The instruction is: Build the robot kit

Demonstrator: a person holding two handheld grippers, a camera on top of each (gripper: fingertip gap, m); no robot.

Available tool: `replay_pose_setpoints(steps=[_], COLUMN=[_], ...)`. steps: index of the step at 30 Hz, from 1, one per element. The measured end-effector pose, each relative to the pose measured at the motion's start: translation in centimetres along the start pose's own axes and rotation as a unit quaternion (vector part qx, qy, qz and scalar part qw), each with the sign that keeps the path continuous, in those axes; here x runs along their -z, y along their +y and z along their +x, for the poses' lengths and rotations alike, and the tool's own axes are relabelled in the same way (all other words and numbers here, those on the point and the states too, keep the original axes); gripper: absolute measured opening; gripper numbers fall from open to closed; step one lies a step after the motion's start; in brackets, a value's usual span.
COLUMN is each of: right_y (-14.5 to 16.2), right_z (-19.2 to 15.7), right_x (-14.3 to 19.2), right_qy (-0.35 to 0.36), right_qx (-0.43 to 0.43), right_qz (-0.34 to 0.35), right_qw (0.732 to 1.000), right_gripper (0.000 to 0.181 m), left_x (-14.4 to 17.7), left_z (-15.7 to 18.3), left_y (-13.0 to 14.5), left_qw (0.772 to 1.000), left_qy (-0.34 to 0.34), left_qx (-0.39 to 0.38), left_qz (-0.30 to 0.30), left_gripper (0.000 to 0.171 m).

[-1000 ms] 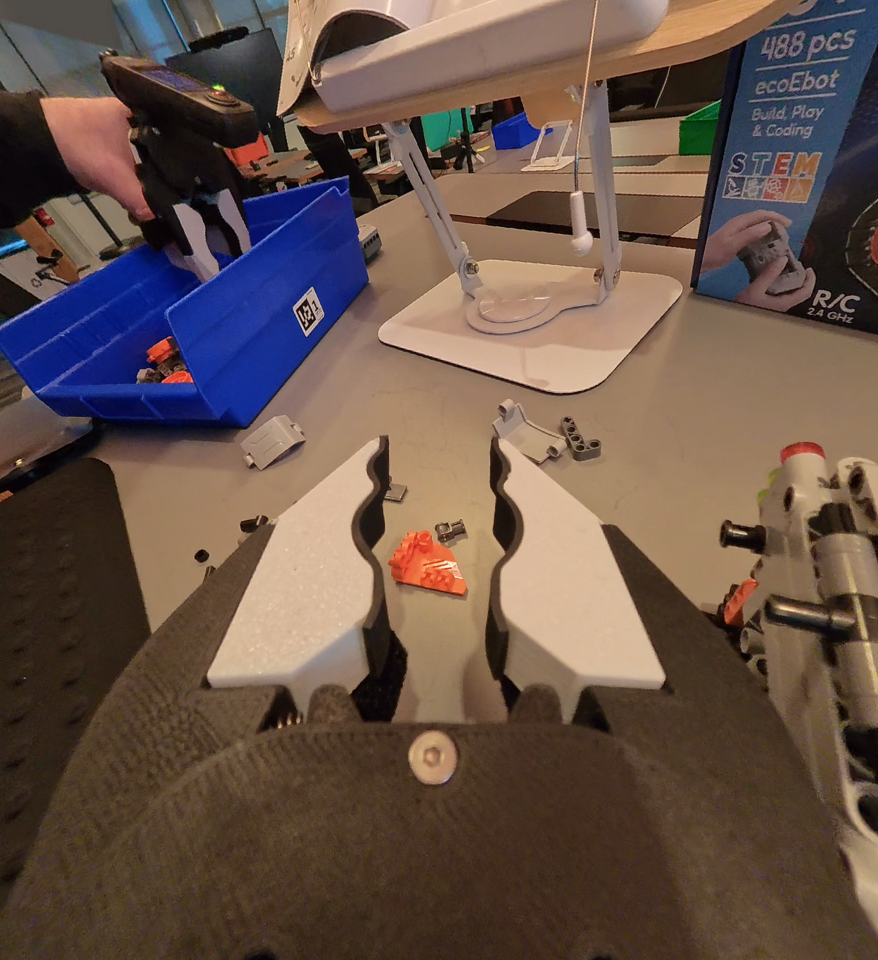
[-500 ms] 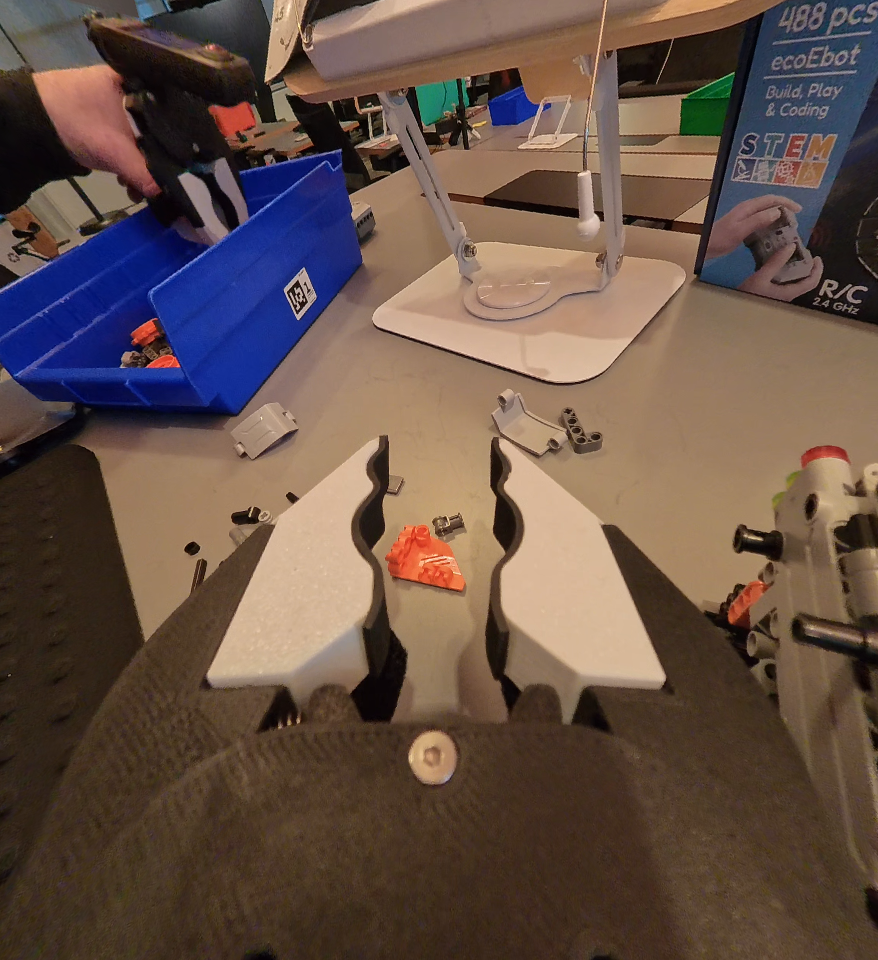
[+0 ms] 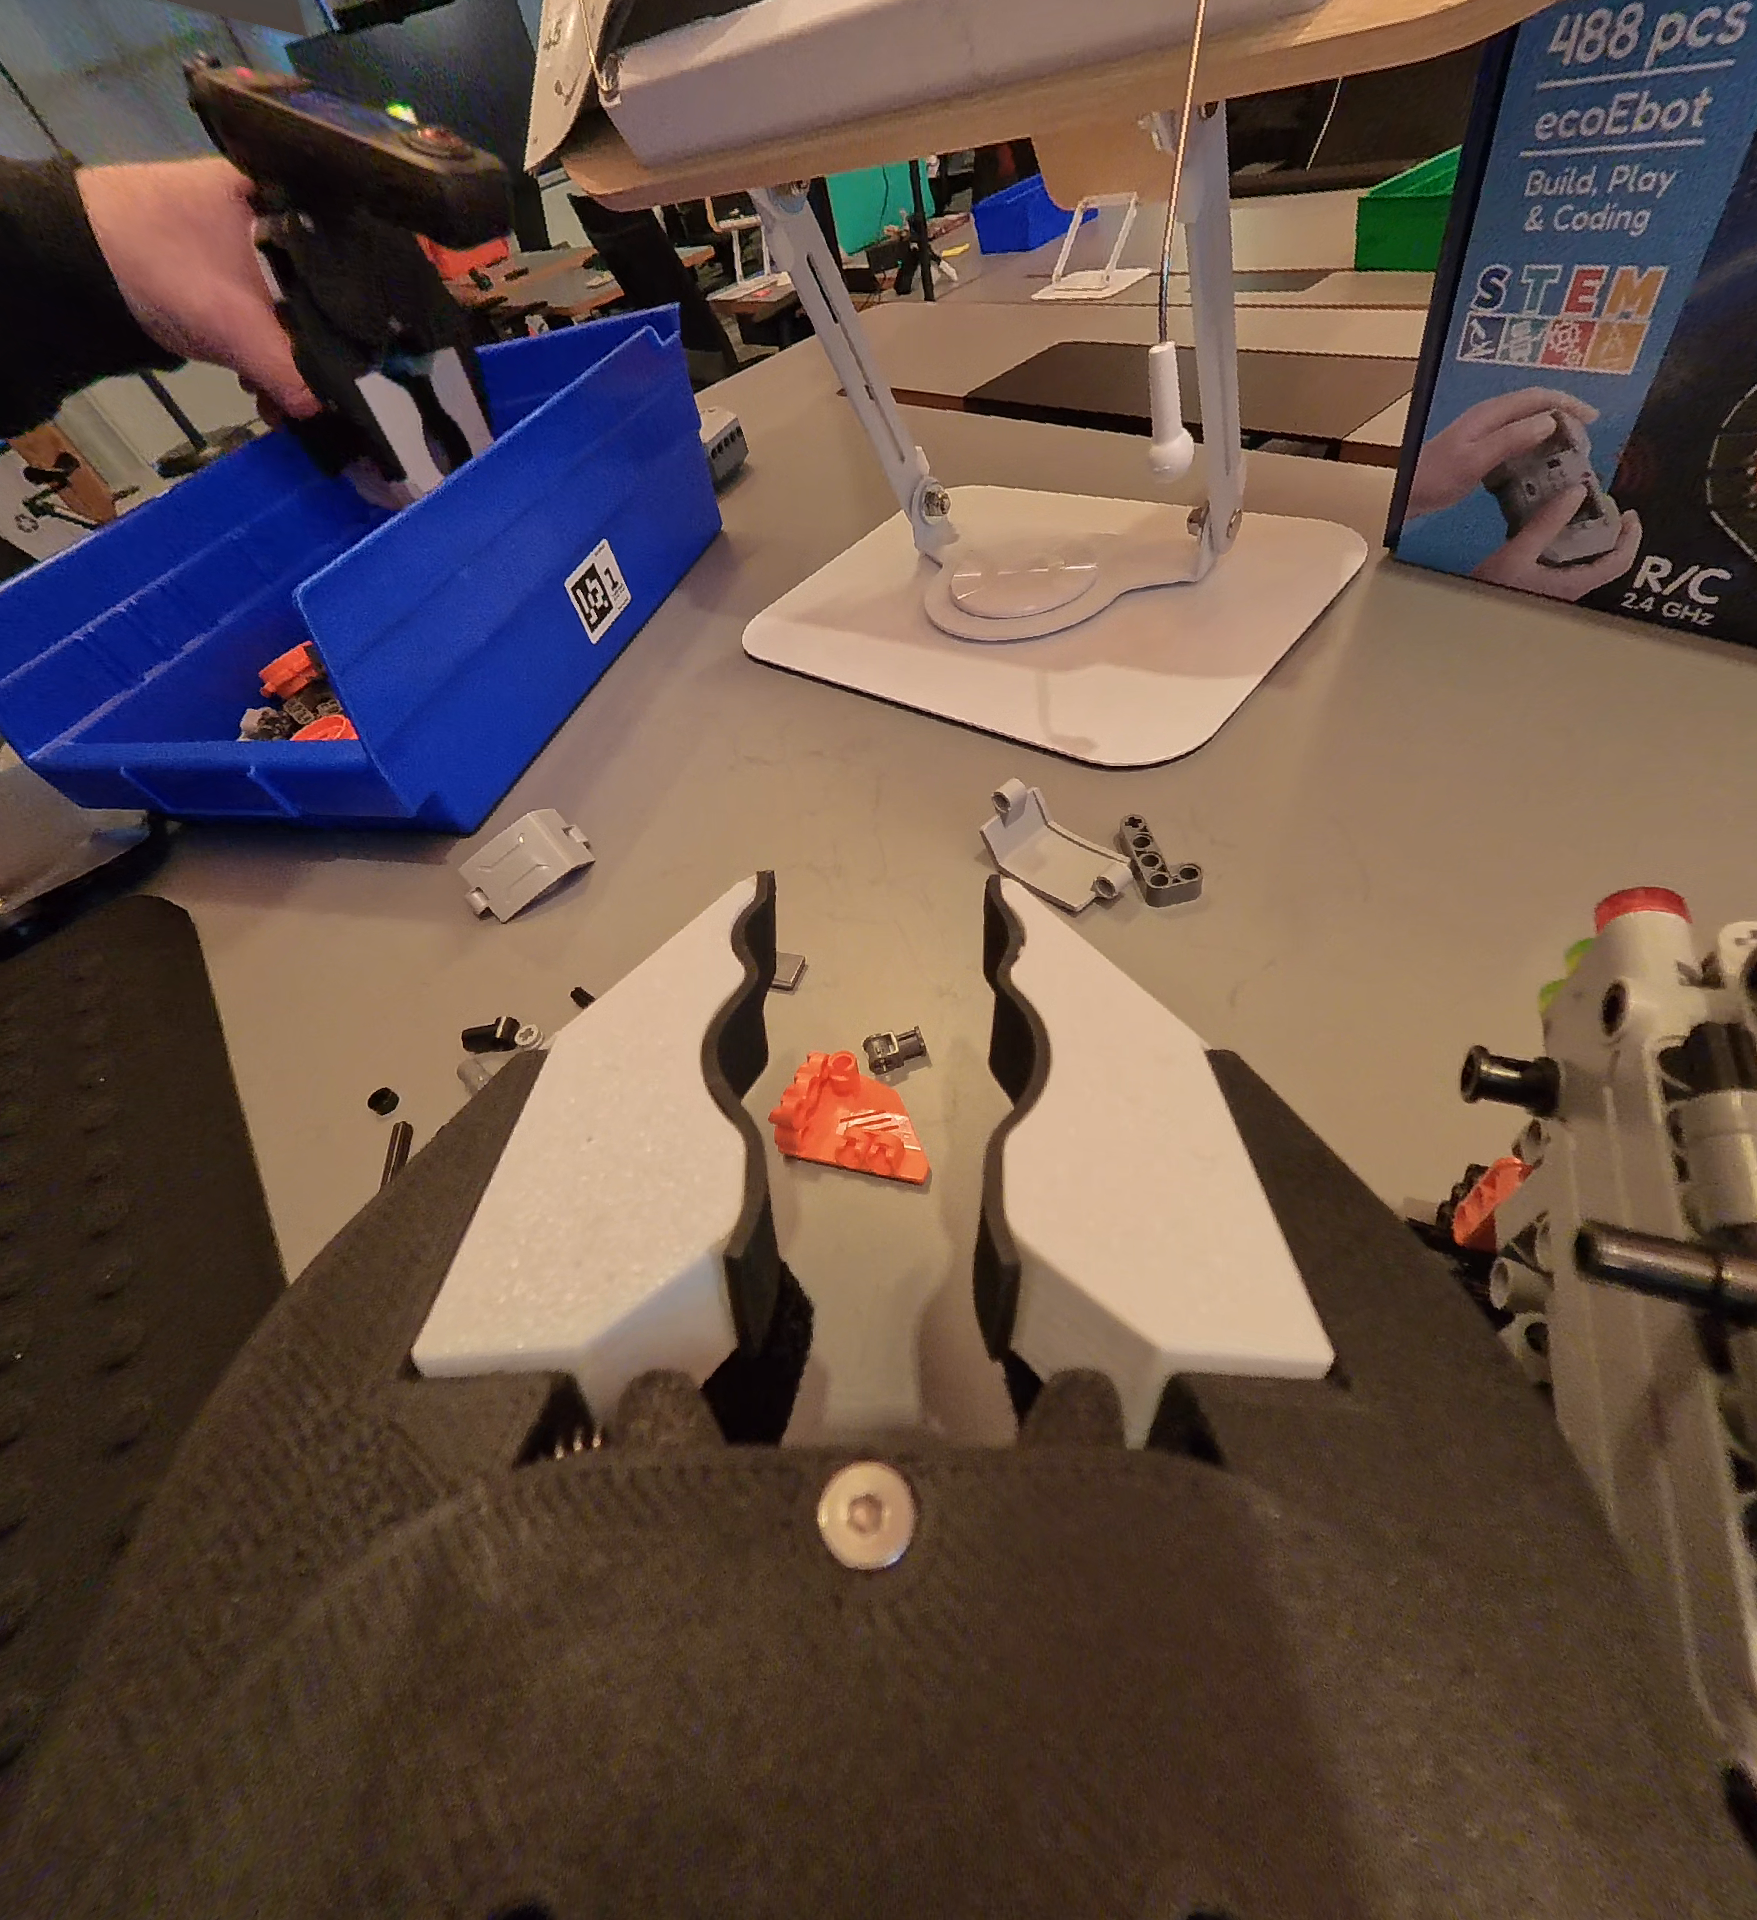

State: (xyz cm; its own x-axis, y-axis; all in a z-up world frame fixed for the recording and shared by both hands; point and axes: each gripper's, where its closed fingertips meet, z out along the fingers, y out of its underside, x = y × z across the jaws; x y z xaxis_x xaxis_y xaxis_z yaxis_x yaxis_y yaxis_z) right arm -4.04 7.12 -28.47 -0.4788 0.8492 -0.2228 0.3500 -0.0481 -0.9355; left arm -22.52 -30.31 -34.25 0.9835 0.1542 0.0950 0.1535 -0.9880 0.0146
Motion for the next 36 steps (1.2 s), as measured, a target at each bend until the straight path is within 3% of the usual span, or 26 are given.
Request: replay_pose_setpoints(steps=[18, 20, 29, 36], right_y=[-0.1, -0.2, -0.3, -0.3], right_z=[-0.1, -0.1, -0.1, -0.1], right_x=[0.1, 0.2, 0.3, 0.3], right_qy=[-0.003, -0.003, -0.006, -0.007], right_qx=[0.0, 0.0, -0.001, -0.002], right_qz=[0.005, 0.006, 0.011, 0.013], right_qw=[1.0, 1.0, 1.0, 1.0], right_gripper=[0.038, 0.038, 0.038, 0.038], left_x=[-0.8, -0.8, -0.6, -0.7], left_z=[0.4, 0.7, 0.0, -0.1], left_y=[-1.4, -1.4, -0.9, -1.3], left_qw=[0.996, 0.996, 0.997, 0.996], left_qy=[0.039, 0.047, 0.02, 0.021], left_qx=[0.073, 0.074, 0.068, 0.086], left_qz=[0.013, 0.014, 0.011, 0.021], left_gripper=[0.018, 0.012, 0.004, 0.012])
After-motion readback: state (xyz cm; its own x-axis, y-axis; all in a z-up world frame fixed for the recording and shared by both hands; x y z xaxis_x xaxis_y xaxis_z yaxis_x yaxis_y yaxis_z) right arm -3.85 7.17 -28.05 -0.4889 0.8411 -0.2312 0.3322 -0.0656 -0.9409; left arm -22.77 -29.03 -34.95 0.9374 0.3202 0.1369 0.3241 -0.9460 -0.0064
